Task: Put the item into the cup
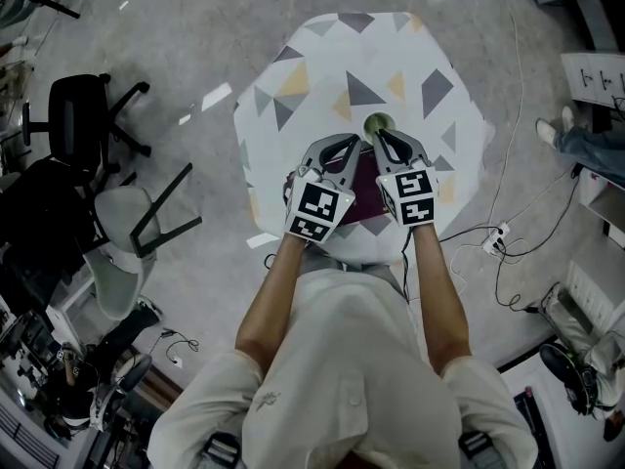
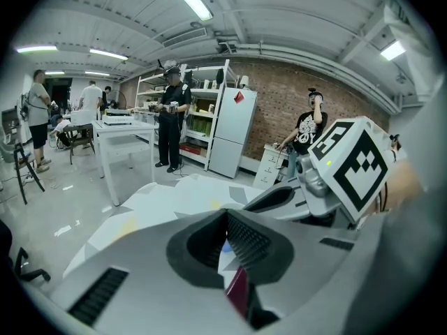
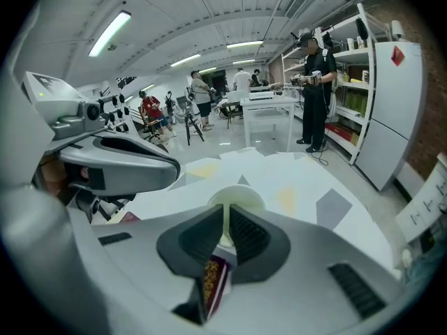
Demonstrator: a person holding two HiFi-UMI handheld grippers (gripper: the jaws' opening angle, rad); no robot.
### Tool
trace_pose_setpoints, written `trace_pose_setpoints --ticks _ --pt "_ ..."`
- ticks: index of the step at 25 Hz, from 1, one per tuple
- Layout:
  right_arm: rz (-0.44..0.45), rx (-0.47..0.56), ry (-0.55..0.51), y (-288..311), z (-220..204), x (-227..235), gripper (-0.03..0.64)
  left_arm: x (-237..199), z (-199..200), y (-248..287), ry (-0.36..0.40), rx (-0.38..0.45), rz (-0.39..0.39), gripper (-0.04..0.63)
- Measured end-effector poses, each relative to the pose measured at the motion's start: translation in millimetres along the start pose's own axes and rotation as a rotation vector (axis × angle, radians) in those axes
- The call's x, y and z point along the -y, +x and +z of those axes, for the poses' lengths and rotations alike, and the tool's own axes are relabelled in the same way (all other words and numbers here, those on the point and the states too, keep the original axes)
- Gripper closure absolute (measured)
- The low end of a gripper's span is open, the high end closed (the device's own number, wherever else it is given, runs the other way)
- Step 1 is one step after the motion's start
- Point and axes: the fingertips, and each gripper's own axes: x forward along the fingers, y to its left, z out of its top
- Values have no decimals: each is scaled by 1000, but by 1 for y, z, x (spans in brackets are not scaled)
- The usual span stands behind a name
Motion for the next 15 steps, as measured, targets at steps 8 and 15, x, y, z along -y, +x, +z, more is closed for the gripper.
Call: trace_pose_setpoints --ticks 8,15 --pt "-9 30 -13 -12 11 -6 581 1 8 -12 16 24 16 583" --pt "-30 156 -49 -53 44 -12 581 8 33 -33 50 82 38 582"
